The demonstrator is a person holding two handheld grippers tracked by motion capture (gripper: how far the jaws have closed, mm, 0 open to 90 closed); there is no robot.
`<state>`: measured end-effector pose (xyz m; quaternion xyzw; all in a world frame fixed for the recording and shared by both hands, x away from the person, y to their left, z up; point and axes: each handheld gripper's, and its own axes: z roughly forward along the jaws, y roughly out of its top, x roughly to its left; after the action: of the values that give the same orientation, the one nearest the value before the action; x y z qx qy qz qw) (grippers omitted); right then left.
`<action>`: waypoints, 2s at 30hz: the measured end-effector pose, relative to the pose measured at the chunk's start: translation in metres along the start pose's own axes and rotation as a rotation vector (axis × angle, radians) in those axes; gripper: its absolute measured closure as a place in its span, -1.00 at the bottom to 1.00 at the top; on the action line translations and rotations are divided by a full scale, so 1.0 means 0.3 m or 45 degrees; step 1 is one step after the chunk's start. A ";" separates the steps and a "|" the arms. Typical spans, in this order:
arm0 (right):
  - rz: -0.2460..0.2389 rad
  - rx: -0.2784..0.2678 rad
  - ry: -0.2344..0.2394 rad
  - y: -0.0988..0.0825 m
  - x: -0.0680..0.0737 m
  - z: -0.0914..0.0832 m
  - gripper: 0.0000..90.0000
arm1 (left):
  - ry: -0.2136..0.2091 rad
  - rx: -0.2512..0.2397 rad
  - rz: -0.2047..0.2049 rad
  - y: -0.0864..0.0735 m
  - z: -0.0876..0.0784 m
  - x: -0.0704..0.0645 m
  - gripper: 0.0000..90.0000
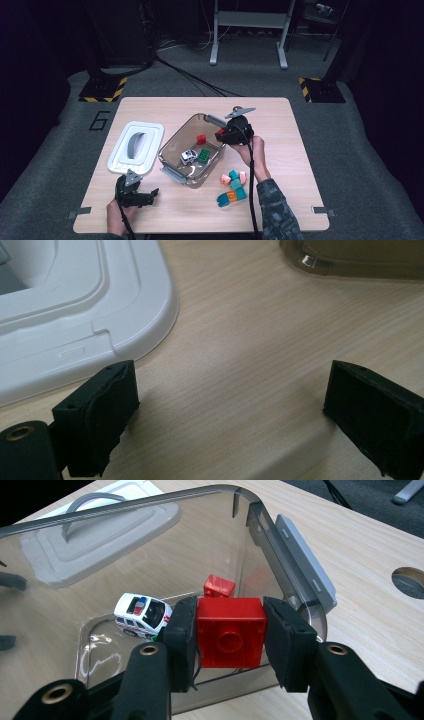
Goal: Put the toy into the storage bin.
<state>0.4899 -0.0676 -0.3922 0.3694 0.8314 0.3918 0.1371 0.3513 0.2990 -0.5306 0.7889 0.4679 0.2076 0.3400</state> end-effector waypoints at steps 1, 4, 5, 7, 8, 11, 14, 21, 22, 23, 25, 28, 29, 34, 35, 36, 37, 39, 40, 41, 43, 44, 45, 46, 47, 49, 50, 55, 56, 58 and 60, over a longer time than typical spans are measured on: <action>0.000 -0.001 0.000 0.000 0.001 -0.003 0.16 | 0.007 -0.006 -0.002 -0.001 0.001 -0.001 -0.84; 0.008 -0.028 0.017 -0.004 0.004 -0.025 -0.03 | 0.002 -0.001 -0.001 0.000 0.000 -0.001 -0.84; 0.016 -0.038 0.017 -0.008 0.006 -0.035 -0.10 | 0.001 -0.001 -0.003 0.000 0.000 -0.002 -0.84; 0.015 -0.052 0.010 -0.020 0.011 -0.057 -0.21 | 0.002 0.000 0.005 0.000 -0.001 -0.002 -0.84; 0.021 -0.050 0.011 -0.027 0.013 -0.068 -0.27 | 0.004 0.000 0.007 0.000 -0.001 -0.001 -0.84; 0.021 -0.054 0.005 -0.055 0.017 -0.099 -0.41 | 0.004 -0.006 0.004 -0.001 0.000 -0.003 -0.84; 0.042 -0.051 -0.001 -0.095 0.013 -0.129 -0.52 | 0.006 -0.006 0.004 -0.001 -0.001 -0.003 -0.84; 0.119 -0.015 -0.051 -0.240 -0.012 -0.156 -0.67 | 0.003 0.002 -0.001 -0.001 -0.002 -0.002 -0.84; 0.128 -0.005 -0.062 -0.263 -0.016 -0.152 -0.67 | 0.004 0.001 0.000 -0.001 -0.002 -0.002 -0.84; 0.142 0.008 -0.070 -0.286 -0.017 -0.147 -0.68 | 0.008 -0.003 -0.002 -0.001 -0.001 -0.003 -0.84; 0.161 0.043 -0.083 -0.328 -0.021 -0.133 -0.69 | 0.007 -0.010 -0.004 -0.002 0.000 -0.004 -0.84; 0.184 0.075 -0.094 -0.383 -0.023 -0.109 -0.68 | 0.010 -0.006 -0.002 -0.001 -0.001 -0.004 -0.84; 0.185 0.088 -0.093 -0.398 -0.024 -0.102 -0.68 | 0.010 -0.007 -0.002 -0.001 -0.001 -0.005 -0.84; 0.214 0.121 -0.088 -0.450 -0.025 -0.072 -0.43 | 0.009 -0.007 0.001 -0.002 -0.002 -0.006 -0.84; 0.225 0.117 -0.076 -0.456 -0.024 -0.068 -0.32 | 0.010 -0.006 0.002 -0.002 -0.002 -0.006 -0.84; 0.221 0.119 -0.084 -0.462 -0.024 -0.066 -0.29 | 0.009 -0.007 0.002 -0.002 -0.002 -0.006 -0.84; 0.229 0.126 -0.078 -0.466 -0.023 -0.062 -0.25 | 0.011 -0.008 0.002 -0.002 -0.002 -0.006 -0.84; 0.236 0.119 -0.056 -0.473 -0.021 -0.057 -0.19 | 0.010 -0.007 0.001 -0.002 -0.002 -0.006 -0.84; 0.242 0.121 -0.045 -0.476 -0.020 -0.054 -0.14 | 0.010 -0.007 0.001 -0.002 -0.002 -0.006 -0.84; 0.264 0.126 -0.029 -0.477 -0.016 -0.053 -0.08 | 0.011 -0.007 0.002 -0.002 -0.003 -0.006 -0.84; 0.262 0.130 -0.042 -0.482 -0.017 -0.050 0.02 | 0.013 -0.007 0.003 -0.002 -0.003 -0.007 -0.84; 0.276 0.137 -0.047 -0.484 -0.016 -0.050 0.05 | 0.012 -0.005 0.003 -0.002 -0.003 -0.007 -0.84; 0.275 0.135 -0.043 -0.487 -0.020 -0.051 0.08 | 0.012 -0.005 0.002 -0.002 -0.003 -0.007 -0.84; 0.274 0.136 -0.048 -0.490 -0.024 -0.052 0.13 | 0.012 -0.005 0.002 -0.002 -0.003 -0.007 -0.84; 0.278 0.144 -0.054 -0.494 -0.028 -0.053 0.18 | 0.011 -0.007 0.001 -0.002 -0.003 -0.007 -0.84; 0.272 0.149 -0.063 -0.498 -0.034 -0.055 0.22 | 0.013 -0.005 0.004 -0.002 -0.003 -0.007 -0.84; 0.272 0.155 -0.073 -0.499 -0.035 -0.056 0.25 | 0.013 -0.005 0.004 -0.002 -0.003 -0.007 -0.84; 0.301 0.182 -0.105 -0.504 -0.038 -0.064 0.26 | 0.015 -0.006 0.002 -0.002 -0.003 -0.008 -0.84; 0.289 0.186 -0.115 -0.506 -0.040 -0.065 0.26 | 0.015 -0.006 0.004 -0.002 -0.003 -0.007 -0.84; 0.286 0.194 -0.125 -0.507 -0.040 -0.064 0.29 | 0.014 -0.007 0.003 -0.002 -0.003 -0.007 -0.84; 0.274 0.202 -0.132 -0.509 -0.043 -0.064 0.38 | 0.017 -0.007 0.005 -0.002 -0.003 -0.008 -0.84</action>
<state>0.4114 -0.1516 -0.4954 0.4859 0.8071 0.3178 0.1073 0.3491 0.2975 -0.5305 0.7874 0.4680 0.2150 0.3386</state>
